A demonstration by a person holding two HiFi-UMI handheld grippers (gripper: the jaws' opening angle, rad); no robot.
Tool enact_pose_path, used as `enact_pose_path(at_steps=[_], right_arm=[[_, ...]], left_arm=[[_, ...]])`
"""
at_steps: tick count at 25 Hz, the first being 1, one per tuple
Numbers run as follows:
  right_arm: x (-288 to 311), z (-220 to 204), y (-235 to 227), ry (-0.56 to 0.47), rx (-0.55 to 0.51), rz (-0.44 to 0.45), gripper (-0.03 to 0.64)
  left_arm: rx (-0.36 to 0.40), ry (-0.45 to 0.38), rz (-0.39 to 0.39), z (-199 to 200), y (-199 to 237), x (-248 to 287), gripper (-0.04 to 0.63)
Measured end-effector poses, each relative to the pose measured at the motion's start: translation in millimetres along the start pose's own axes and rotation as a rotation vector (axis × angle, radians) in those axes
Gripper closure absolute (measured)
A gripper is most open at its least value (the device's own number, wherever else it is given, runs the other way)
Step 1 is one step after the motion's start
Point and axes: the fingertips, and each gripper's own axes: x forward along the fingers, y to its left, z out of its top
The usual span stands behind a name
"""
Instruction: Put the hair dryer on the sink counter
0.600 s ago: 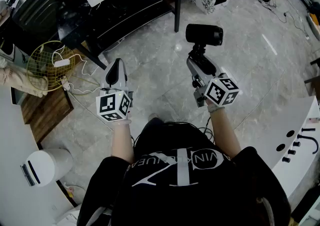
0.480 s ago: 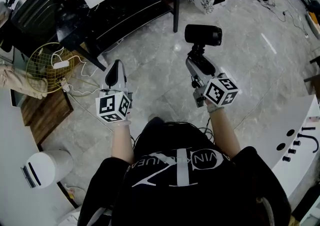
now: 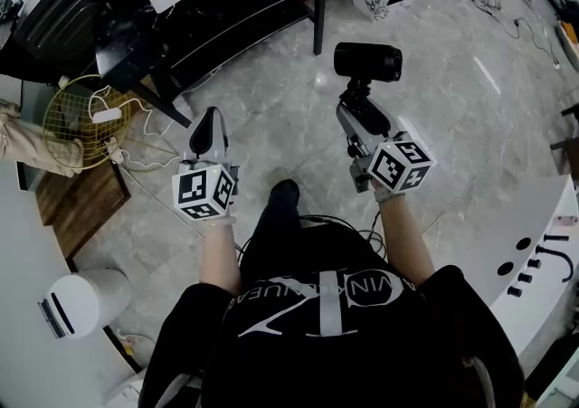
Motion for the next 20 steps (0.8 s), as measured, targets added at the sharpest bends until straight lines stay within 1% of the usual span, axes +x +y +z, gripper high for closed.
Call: enact_pose_path(at_steps=[4,12,16,20], right_arm=[[30,3,-17,-0.012,0.018,0.001,0.351],[111,38,-65,-0.013,0.055,-0.018,0.351],[149,53,-82,-0.021,0.065,-0.042,0.351],[192,65,-99,-0.018,0.077,-0.058,0.351]], left_arm=[[0.002,-0.006,-0.01,-4,12,36,0.595],[-0.015,0.006,-0.023,7,39,141,0.595],[-0.012,0.017,-0.063,11,51,192,0.595],[-0.014,0.033,-0.078,14,71,242,0.595]])
